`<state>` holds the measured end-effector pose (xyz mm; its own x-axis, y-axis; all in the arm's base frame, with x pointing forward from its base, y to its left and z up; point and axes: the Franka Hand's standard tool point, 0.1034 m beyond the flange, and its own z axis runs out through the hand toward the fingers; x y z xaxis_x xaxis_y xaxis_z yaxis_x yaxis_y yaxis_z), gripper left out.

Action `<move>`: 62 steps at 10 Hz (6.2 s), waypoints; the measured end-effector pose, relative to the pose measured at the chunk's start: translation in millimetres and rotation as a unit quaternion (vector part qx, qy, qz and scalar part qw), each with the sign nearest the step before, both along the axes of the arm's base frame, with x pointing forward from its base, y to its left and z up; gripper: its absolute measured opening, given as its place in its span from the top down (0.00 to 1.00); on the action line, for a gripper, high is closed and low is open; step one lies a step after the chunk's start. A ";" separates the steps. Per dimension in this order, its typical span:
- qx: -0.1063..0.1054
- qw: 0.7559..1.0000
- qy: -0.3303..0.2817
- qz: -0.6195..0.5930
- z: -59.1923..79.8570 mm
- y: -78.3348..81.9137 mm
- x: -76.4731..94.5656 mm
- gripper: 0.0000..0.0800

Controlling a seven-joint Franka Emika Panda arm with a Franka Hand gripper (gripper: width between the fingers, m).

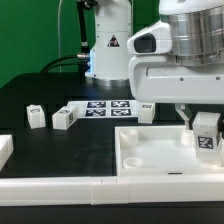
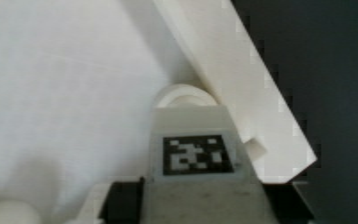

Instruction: Assemble one leg

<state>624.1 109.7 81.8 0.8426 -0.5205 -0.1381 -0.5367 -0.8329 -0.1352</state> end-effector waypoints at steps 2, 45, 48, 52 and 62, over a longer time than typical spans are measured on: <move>-0.004 0.993 0.008 -0.116 -0.1 -0.6 2.4 0.64; -0.009 0.960 -0.017 -0.279 -4.8 -16.9 11.9 0.62; 0.006 0.893 0.023 -0.450 -6.4 -10.2 9.5 0.62; 0.012 0.876 0.033 -0.481 -7.2 -8.9 8.3 0.34; -0.005 0.997 -0.070 0.021 -9.8 0.9 1.9 0.19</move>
Offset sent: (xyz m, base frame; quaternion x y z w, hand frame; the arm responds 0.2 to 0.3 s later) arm -0.0036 0.0080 -0.0079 -0.0113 0.0133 0.4154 0.9095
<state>626.0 110.6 71.9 0.8749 -0.4842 -0.0122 -0.4767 -0.8563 -0.1987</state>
